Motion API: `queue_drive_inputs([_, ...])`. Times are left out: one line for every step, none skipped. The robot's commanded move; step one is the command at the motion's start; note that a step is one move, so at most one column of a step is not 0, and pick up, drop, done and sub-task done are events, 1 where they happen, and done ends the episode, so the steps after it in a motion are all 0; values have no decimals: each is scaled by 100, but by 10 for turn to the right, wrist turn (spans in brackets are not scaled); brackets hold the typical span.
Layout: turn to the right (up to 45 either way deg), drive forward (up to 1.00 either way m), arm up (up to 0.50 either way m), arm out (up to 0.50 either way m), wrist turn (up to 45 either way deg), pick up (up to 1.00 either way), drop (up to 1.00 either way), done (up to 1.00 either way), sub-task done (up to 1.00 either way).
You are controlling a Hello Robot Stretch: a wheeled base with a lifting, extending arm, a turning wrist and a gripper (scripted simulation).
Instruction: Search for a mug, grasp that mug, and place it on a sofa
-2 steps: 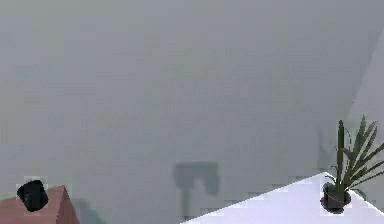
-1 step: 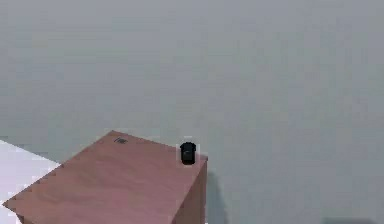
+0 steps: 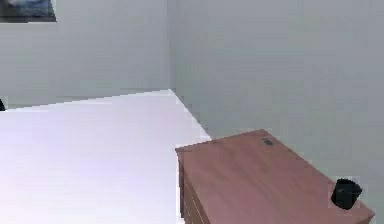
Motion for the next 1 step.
queue_drive_inputs([-390,0,0,0,0,0,0,0,0])
